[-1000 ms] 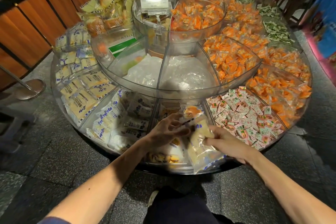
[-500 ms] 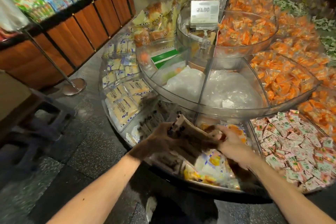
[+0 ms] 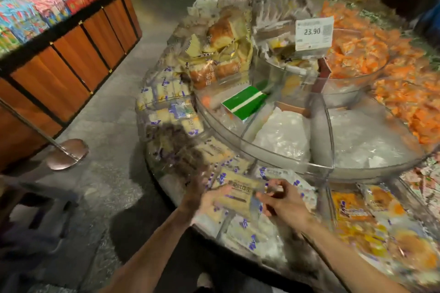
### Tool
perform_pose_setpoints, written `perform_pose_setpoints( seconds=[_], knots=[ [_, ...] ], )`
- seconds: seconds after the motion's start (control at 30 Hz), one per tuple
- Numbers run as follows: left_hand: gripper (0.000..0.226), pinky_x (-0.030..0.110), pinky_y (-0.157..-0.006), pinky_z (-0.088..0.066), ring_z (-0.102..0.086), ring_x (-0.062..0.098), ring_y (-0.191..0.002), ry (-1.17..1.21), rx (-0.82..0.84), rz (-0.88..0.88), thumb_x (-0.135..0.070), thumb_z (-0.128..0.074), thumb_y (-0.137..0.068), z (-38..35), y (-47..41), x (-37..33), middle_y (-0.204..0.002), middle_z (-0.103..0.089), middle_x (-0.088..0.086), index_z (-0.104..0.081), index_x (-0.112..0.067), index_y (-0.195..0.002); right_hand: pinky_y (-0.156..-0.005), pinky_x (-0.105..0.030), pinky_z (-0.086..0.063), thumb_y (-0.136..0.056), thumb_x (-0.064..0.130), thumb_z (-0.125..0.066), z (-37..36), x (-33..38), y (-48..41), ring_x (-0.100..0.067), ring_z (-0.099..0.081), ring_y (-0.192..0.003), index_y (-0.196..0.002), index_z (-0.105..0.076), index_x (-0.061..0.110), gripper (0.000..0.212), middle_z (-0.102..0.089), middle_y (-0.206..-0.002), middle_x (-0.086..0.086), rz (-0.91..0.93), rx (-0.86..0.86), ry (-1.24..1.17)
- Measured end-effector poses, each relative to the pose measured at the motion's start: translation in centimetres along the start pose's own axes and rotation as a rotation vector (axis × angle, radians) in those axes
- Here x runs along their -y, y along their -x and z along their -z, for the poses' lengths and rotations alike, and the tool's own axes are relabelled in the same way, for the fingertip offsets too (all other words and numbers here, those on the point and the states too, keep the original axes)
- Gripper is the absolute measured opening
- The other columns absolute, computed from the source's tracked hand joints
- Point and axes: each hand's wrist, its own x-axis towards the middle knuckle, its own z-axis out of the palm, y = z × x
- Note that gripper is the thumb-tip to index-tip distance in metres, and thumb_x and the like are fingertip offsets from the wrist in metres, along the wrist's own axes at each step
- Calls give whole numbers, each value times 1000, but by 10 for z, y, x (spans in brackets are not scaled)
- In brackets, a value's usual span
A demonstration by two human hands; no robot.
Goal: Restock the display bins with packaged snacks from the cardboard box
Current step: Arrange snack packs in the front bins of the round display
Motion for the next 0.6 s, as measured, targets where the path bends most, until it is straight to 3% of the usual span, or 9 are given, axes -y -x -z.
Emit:
perform_pose_setpoints(
  seconds=[0.03,0.07,0.13,0.2,0.3,0.4,0.47,0.53,0.6],
  knots=[
    [40,13,-70,-54,-67,-5,-96,2,64,45,-8,-72,-86,14,-8,-4,-122,-67,-4,-60,-13,-124,-51,-36,-44,-80,1,-80,-14,5,-5,-15,-52,-39,-94,-46,10,38,-54,-53,0,26,-62,27],
    [34,15,-77,-54,-65,0,-103,-20,85,43,-7,-70,-88,25,-14,-11,-126,-64,0,-62,-16,-120,-54,-33,-49,-80,3,-81,-27,14,-9,-9,-55,-40,-91,-49,11,35,-56,-56,0,49,-102,67],
    [29,14,-72,-54,-66,1,-88,-99,-37,-46,4,-72,-85,47,-33,-26,-110,-64,2,-63,-17,-104,-50,-21,-47,-79,0,-81,-51,32,-19,-3,-55,-43,-85,-57,0,25,-59,-62,-5,68,-75,111],
    [38,9,-68,-46,-59,4,-84,-250,-136,-126,1,-82,-77,65,-62,-42,-102,-55,-2,-63,-8,-109,-55,-20,-47,-74,-3,-84,-70,41,-37,-3,-58,-51,-87,-58,-9,30,-63,-66,-4,81,-69,158],
    [46,20,-92,-42,-52,11,-111,-464,-68,-80,-15,-86,-77,83,-97,-59,-119,-56,-6,-64,-14,-117,-60,-17,-49,-70,-10,-84,-93,45,-59,3,-61,-53,-84,-56,3,34,-66,-57,7,79,-62,249],
    [49,31,-104,-41,-47,22,-131,-638,-38,-38,-26,-79,-85,89,-118,-64,-144,-50,4,-59,-25,-130,-69,-27,-56,-70,-4,-83,-110,52,-79,-2,-63,-62,-74,-66,9,22,-72,-68,-3,73,-84,361],
    [51,33,-108,-38,-43,25,-136,-735,-9,-78,-25,-69,-93,89,-130,-63,-150,-45,8,-52,-22,-142,-73,-25,-55,-71,6,-85,-116,54,-90,-11,-68,-69,-70,-71,9,14,-75,-73,-2,62,-72,420],
    [52,36,-112,-34,-39,27,-140,-834,10,-118,-27,-62,-98,91,-140,-63,-152,-42,10,-46,-22,-147,-77,-33,-58,-73,10,-84,-119,56,-98,-21,-73,-79,-74,-73,7,11,-76,-76,-3,37,-104,464],
    [51,39,-113,-33,-38,28,-139,-961,18,-192,-28,-59,-100,93,-145,-62,-149,-43,10,-45,-22,-149,-67,-29,-58,-81,6,-79,-122,59,-102,-18,-71,-75,-84,-73,7,7,-75,-79,-3,11,-112,445]
  ],
)
